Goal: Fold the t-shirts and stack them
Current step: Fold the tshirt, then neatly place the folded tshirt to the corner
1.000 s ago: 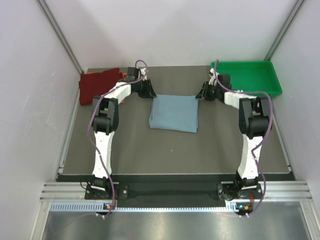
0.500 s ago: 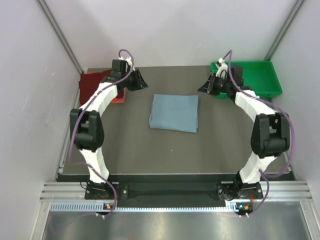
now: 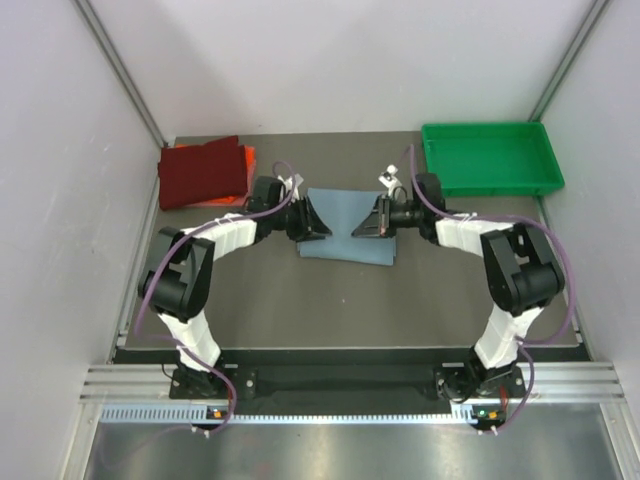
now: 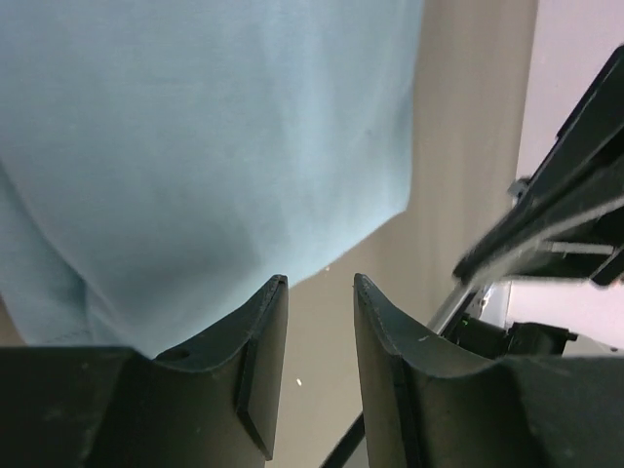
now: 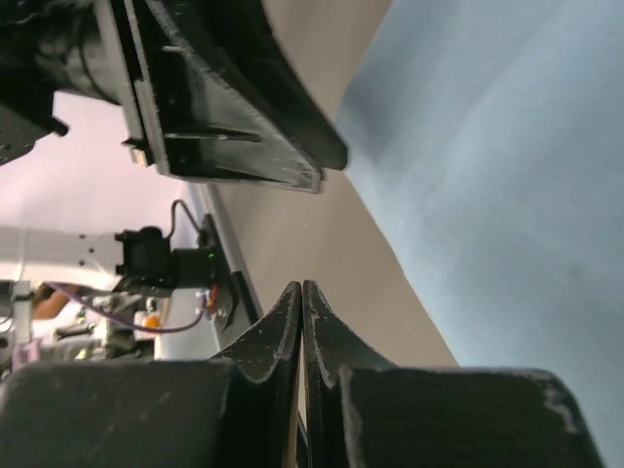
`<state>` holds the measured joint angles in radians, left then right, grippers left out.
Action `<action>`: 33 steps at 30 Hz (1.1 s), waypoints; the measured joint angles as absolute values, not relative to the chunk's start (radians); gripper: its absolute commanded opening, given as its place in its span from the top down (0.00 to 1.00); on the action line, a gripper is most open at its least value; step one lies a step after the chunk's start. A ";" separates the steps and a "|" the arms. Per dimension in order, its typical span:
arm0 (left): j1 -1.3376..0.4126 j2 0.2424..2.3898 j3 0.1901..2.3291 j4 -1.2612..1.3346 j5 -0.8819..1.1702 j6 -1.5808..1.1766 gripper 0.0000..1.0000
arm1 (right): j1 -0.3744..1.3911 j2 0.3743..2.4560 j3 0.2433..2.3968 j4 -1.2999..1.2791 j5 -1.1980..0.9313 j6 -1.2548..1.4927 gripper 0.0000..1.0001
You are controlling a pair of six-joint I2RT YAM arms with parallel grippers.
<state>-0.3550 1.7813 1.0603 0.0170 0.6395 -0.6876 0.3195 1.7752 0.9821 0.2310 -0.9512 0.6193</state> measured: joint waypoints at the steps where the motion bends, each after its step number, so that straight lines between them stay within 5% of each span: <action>1: -0.353 1.793 1.057 0.023 0.639 -0.692 0.62 | 0.330 1.799 0.982 0.263 -0.965 0.640 1.00; 17: -0.348 1.862 0.985 0.088 0.570 -0.668 0.62 | 0.339 2.096 0.939 0.483 -1.011 0.729 1.00; 33: -0.351 1.788 1.076 -0.053 0.508 -0.617 0.59 | 0.334 2.028 0.948 0.498 -0.998 0.765 1.00</action>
